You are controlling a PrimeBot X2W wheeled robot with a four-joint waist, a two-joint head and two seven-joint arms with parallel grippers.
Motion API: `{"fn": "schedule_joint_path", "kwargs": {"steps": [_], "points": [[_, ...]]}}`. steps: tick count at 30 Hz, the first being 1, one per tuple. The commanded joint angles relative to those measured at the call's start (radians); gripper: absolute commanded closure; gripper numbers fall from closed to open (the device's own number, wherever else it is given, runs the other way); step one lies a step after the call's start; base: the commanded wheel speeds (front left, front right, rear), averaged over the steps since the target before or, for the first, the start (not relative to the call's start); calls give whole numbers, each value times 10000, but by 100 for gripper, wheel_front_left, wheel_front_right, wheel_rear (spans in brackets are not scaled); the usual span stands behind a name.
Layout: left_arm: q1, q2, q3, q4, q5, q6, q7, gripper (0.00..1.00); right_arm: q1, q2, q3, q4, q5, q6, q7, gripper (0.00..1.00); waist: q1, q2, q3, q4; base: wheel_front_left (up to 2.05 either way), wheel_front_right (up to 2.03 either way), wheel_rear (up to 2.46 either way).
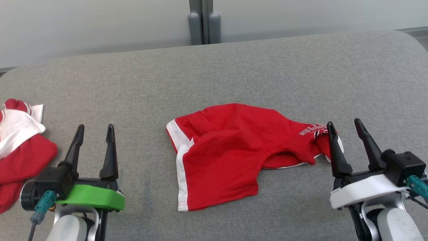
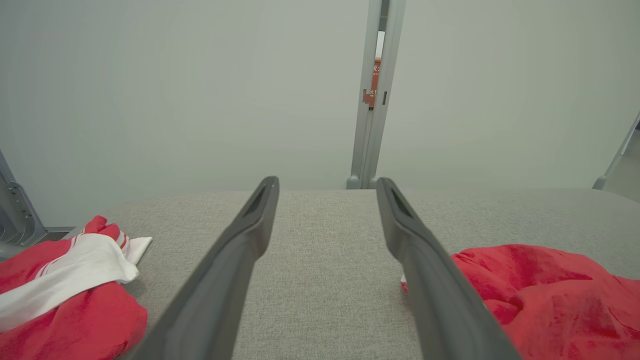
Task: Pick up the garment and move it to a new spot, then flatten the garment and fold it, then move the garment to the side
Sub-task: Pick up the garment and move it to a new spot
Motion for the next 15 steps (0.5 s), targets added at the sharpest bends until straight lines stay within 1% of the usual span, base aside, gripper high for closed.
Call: {"fn": "schedule_joint_path", "kwargs": {"steps": [1, 4, 10, 15], "points": [[223, -27, -38, 56, 143, -45, 1, 0, 179, 5, -5, -1, -17, -3, 30, 0, 0, 0, -182, -8, 0, 0, 0], [522, -170, -18, 181, 153, -124, 0, 0, 423, 49, 43, 54, -10, -3, 106, 0, 0, 0, -354, -114, 0, 0, 0], [1058, -257, 89, 432, 258, -174, 0, 0, 808, 129, 76, 15, -14, -3, 221, 0, 0, 0, -682, -203, 0, 0, 0], [1241, -270, -15, 574, 337, -225, 0, 0, 968, 158, 59, -75, -76, -3, 320, 0, 0, 0, -809, -193, 0, 0, 0]]}}
